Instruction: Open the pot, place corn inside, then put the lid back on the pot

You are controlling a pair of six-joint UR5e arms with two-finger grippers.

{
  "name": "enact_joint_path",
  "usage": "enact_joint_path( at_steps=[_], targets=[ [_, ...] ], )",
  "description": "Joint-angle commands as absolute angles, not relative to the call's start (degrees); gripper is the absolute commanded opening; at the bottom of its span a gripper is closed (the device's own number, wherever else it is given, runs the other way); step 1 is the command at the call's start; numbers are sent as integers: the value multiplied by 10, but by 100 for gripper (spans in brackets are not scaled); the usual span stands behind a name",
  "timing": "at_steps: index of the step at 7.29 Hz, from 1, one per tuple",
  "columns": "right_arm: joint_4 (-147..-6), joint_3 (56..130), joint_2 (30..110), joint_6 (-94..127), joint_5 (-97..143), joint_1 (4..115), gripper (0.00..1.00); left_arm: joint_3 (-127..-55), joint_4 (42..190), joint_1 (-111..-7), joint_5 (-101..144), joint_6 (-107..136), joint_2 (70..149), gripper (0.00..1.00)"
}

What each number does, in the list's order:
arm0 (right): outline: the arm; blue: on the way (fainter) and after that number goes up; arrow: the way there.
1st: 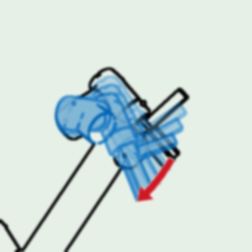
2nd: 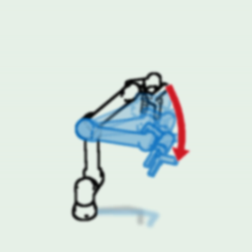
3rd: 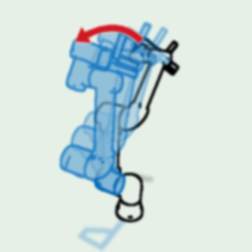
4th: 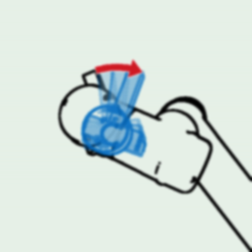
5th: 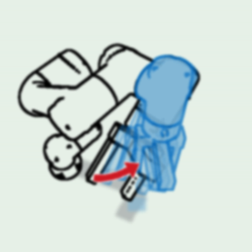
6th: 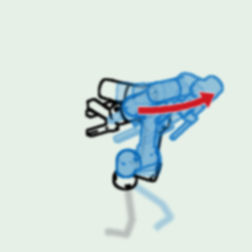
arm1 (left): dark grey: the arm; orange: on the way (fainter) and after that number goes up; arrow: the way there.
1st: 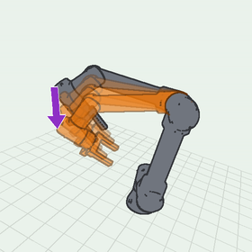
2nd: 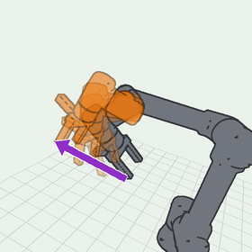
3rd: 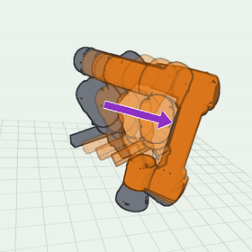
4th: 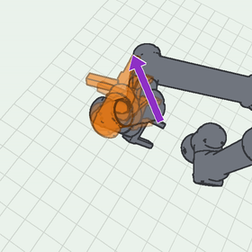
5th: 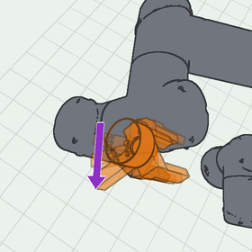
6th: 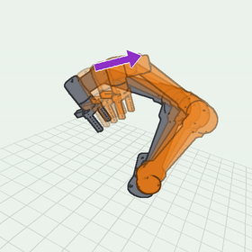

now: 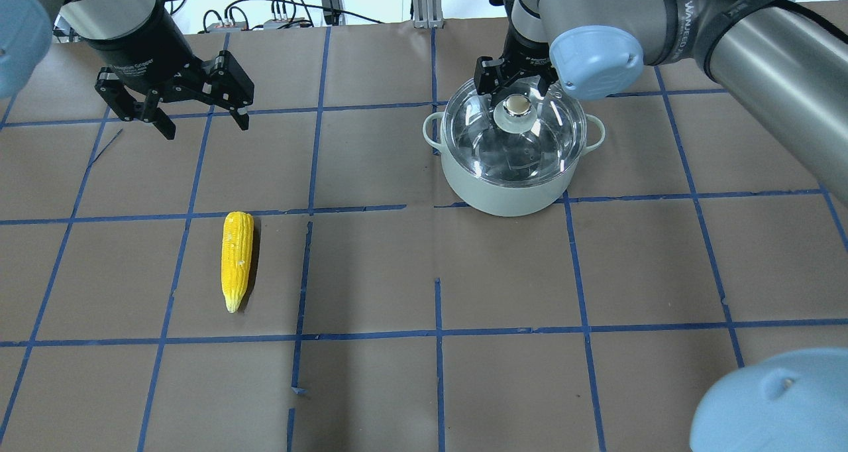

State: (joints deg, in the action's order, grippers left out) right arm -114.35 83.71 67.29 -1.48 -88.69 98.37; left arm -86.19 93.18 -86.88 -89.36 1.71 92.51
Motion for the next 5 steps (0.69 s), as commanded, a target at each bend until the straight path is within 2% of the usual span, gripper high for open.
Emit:
enact_joint_path(
  at_steps=[1,3,4,5],
  targets=[
    [-1142,842,668,-15,-886,984,84,-863,932,-868,-894,16,926,100],
    [-1136,843,667,-15,-888,984,84,-863,931,-868,-895,10,926,100],
    [-1134,843,668,-15,-889,984,75,-863,931,-867,-895,9,926,100],
    [-1100,832,669,-15,-892,984,59,-862,931,-867,-895,9,925,100]
  ],
)
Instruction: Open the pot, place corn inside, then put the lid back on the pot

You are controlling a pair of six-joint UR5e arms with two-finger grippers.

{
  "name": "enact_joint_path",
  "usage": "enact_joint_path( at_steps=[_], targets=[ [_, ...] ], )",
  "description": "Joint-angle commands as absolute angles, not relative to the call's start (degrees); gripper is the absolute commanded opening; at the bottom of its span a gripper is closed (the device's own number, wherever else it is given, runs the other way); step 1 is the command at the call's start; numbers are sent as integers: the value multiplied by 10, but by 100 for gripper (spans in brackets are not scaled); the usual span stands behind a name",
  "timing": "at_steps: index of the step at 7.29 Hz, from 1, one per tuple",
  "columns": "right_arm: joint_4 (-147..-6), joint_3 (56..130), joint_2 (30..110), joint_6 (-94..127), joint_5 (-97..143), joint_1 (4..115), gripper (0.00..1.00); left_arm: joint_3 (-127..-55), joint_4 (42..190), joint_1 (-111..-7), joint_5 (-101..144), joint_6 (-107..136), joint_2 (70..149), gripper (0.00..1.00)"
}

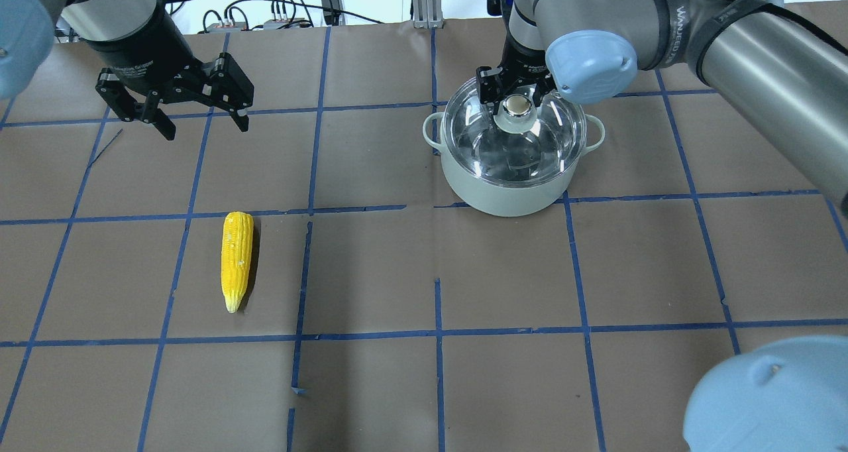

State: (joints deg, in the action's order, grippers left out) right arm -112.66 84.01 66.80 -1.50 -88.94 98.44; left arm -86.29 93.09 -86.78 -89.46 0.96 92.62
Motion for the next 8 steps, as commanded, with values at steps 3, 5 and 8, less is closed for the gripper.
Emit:
enact_joint_path(
  at_steps=[3,5,8],
  targets=[
    [-1061,824,674,-15,-894,983,42,-862,931,-867,-895,8,926,100],
    [-968,771,694,-16,-894,978,41,-861,931,-866,-896,8,925,100],
    [-816,739,791,-46,-892,946,40,-899,931,-851,-895,-62,923,100]
  ],
)
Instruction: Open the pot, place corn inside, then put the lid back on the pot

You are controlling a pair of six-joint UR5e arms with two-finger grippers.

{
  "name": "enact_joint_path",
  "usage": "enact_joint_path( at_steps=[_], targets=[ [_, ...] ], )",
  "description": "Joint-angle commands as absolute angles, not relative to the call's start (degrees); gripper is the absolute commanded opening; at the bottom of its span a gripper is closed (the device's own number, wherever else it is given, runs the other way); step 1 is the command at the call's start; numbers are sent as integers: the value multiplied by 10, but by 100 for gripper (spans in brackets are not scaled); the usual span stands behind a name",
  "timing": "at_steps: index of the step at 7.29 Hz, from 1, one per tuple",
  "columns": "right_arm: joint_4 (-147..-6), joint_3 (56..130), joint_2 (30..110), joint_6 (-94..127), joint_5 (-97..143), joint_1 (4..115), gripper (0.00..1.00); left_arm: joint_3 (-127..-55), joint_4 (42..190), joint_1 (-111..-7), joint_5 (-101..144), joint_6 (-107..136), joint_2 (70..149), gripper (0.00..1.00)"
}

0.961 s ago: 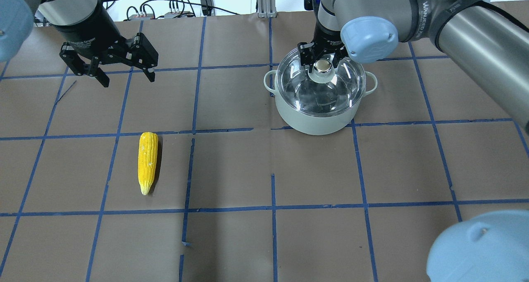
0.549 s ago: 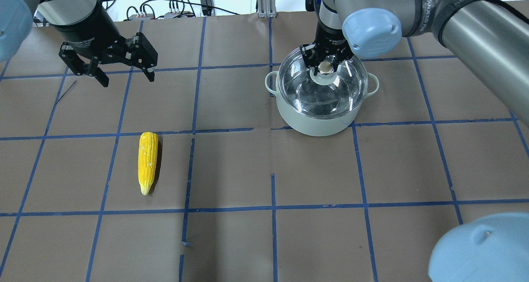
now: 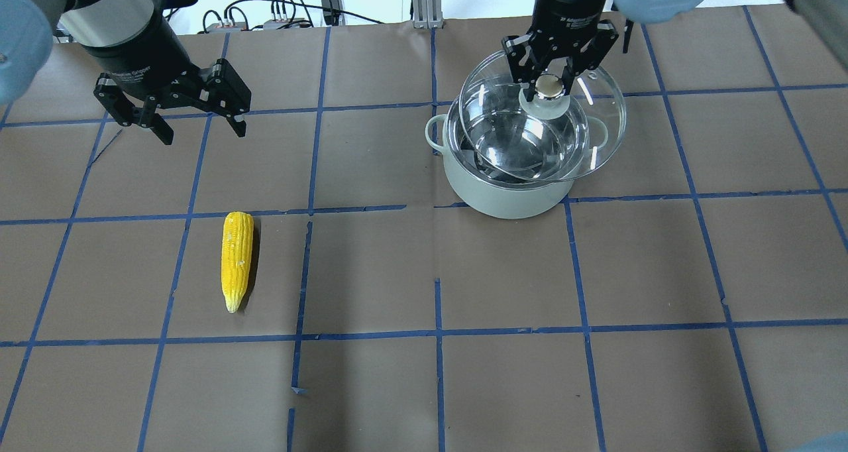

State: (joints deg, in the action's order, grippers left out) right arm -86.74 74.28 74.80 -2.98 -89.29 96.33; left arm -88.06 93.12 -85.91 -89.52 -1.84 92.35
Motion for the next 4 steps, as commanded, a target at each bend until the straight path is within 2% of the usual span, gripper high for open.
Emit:
enact_joint_path(
  at_steps=[1,4],
  targets=[
    [-788,750,830,-77,-893,922,40,-929,912,-840,-894,-80,937,100],
    [-781,863,930,-91,-893,883,40,-1084,706,-813,-895,-120,975,100]
  ],
)
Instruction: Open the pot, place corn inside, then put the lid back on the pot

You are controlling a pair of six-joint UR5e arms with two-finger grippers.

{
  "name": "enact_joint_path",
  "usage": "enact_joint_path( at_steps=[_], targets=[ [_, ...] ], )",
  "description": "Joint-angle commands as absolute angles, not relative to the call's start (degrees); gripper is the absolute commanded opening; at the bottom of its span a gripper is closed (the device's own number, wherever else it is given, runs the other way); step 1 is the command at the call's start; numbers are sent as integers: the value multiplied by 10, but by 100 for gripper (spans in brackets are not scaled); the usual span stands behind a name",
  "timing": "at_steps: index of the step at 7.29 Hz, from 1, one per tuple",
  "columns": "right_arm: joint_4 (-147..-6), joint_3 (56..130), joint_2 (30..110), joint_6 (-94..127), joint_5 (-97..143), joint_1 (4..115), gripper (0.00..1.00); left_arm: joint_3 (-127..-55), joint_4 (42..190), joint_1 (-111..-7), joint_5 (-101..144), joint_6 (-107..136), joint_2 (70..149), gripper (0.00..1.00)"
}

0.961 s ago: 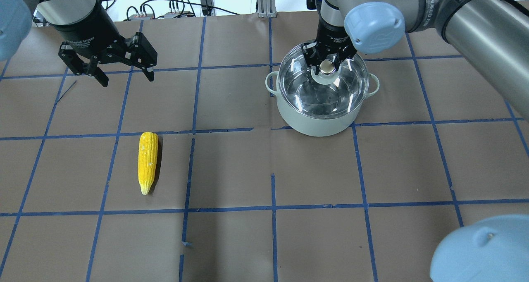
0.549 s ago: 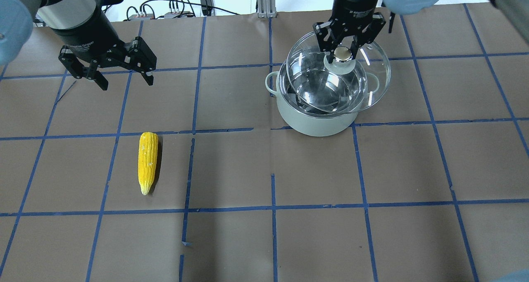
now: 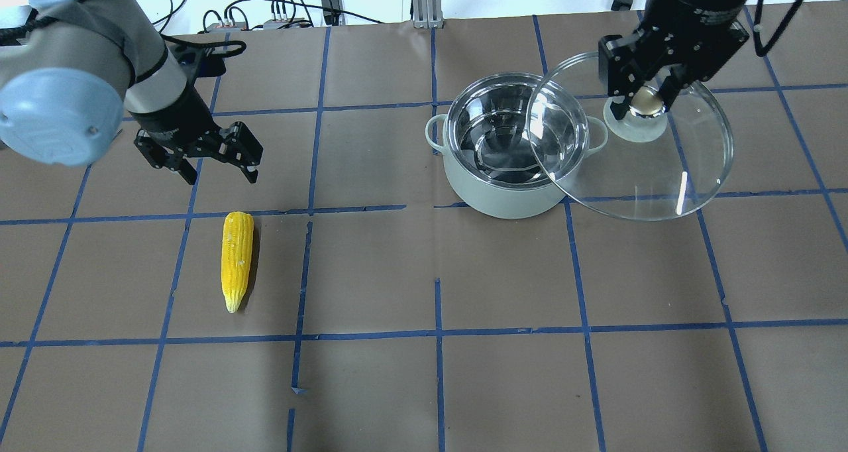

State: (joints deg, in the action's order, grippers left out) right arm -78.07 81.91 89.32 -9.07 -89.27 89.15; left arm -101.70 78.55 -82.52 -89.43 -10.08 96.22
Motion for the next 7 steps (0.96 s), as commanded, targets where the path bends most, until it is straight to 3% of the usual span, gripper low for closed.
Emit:
enact_joint_path(
  at_steps=[1,2,6,7],
  targets=[
    [-781,871,934,-84,-888,886,37,-1139,606,-796,-898,-128,993,100],
    [-780,877,934,-83,-887,885,37,-1179,532,-775,-901,-149,1011,100],
    [-795,911,947,-83,-885,884,38,-1197,434,-766,-908,-171,1081,94],
    [-795,911,947,-83,-884,884,38,-1198,438,-766,-911,-171,1079,60]
  ],
)
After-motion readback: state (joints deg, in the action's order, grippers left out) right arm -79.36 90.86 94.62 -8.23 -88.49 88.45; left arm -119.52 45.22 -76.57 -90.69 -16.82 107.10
